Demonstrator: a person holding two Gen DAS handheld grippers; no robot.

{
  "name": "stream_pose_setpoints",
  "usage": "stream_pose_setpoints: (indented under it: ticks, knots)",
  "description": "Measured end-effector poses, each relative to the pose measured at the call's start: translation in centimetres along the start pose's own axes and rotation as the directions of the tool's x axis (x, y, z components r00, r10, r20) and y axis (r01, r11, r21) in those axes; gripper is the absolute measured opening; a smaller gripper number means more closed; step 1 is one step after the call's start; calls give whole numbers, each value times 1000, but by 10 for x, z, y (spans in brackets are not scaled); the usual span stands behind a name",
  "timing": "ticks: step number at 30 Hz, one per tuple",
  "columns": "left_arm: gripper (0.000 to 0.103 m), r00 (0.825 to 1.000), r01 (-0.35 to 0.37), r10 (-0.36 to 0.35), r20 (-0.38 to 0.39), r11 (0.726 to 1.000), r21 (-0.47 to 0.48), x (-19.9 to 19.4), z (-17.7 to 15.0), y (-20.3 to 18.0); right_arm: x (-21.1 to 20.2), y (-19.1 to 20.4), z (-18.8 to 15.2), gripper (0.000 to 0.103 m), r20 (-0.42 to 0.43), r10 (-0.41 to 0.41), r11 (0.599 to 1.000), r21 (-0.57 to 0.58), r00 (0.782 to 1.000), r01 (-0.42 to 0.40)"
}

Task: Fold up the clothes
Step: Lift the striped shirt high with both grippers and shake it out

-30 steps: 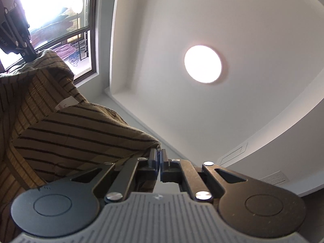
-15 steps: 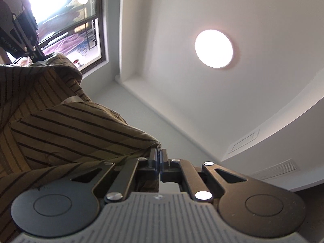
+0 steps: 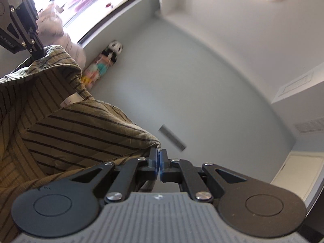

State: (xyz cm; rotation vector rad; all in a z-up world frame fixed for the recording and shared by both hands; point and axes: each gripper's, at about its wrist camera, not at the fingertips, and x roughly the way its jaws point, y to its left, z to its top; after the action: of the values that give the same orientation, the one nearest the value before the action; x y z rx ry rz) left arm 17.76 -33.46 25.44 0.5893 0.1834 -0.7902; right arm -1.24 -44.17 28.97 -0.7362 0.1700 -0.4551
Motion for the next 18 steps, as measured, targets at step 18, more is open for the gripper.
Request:
stream_pose_setpoints:
  ticks: [18]
  knots:
    - [0,910,92,-118,-399,992,-85,390,-150,-38,352,154,-223,2,-416,190,982,78,889,-173]
